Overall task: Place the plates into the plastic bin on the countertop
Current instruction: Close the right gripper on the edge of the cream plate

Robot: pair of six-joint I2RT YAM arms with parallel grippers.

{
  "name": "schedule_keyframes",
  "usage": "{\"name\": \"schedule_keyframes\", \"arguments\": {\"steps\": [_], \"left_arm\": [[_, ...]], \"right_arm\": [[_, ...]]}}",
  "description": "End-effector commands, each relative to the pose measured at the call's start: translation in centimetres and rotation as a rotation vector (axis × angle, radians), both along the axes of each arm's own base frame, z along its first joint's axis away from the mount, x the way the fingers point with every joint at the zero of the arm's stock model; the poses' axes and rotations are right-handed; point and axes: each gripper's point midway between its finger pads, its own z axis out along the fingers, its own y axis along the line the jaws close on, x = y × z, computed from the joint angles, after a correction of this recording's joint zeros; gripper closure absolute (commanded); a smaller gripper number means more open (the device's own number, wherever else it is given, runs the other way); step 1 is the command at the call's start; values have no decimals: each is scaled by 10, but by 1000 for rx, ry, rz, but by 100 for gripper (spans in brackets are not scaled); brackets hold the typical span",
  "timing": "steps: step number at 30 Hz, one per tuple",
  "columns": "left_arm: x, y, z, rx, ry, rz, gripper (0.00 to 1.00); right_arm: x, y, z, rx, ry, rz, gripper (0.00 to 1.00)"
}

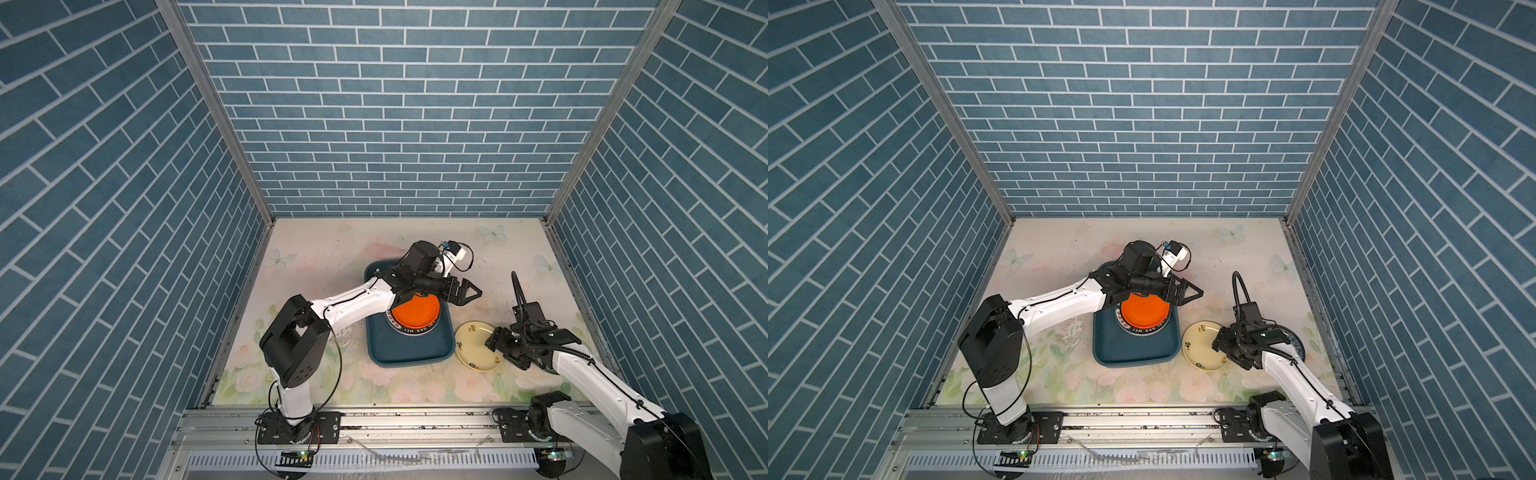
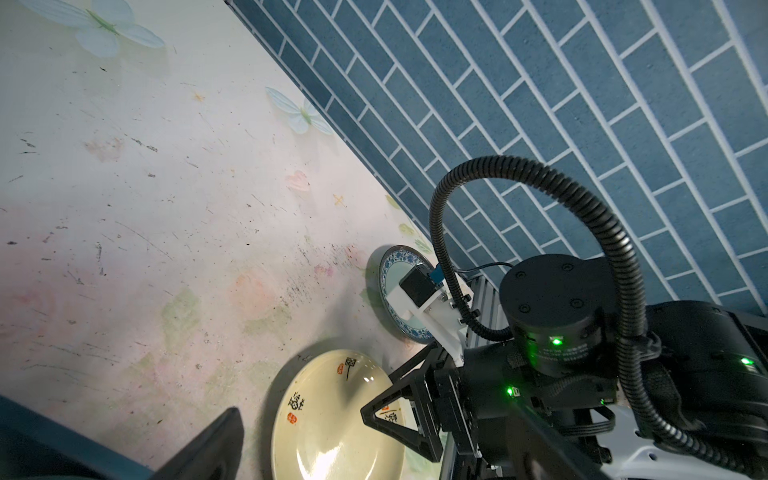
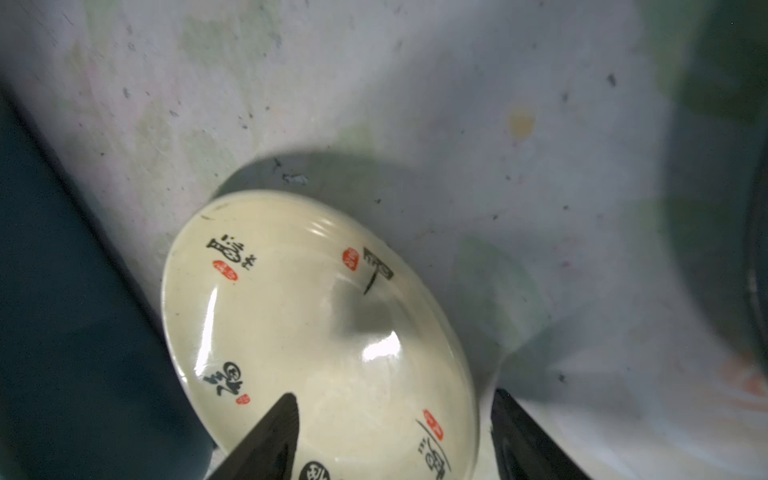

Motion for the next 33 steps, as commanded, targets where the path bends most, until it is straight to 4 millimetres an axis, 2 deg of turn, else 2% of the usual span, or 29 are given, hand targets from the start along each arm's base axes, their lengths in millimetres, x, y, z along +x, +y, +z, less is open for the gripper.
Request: {"name": "schedule_keyframes", "arguments": {"steps": [1,13,16,18,20,25,29,31,33], "left_arm": [[2,-7,10,-28,-27,-6,0],[2,-2,12,-20,-33,10,0],[2,-1,12,-18,-34,14,0],[2,-1,13,-19,-36,15,0],[2,-1,13,-19,-36,15,0],[3,-2,13,-18,-37,18,0],[4,-3,15,-21,-45,16,0],[6,-3,16,-23,-47,17,0],[6,-4,17,-24,-50,17,0]], "right_arm": [[-4,2,-7,26,27,-26,32],[2,7,-17,47,36,-20,58],[4,7,-16,47,32,-13,67],[5,7,-14,43,26,-11,73],[6,5,-11,29,21,-13,74],[9,3,-3,20,3,-13,82],[15,4,10,31,-39,-19,89],[19,4,17,29,-57,-22,97],[21,3,23,24,-70,-19,98]]}}
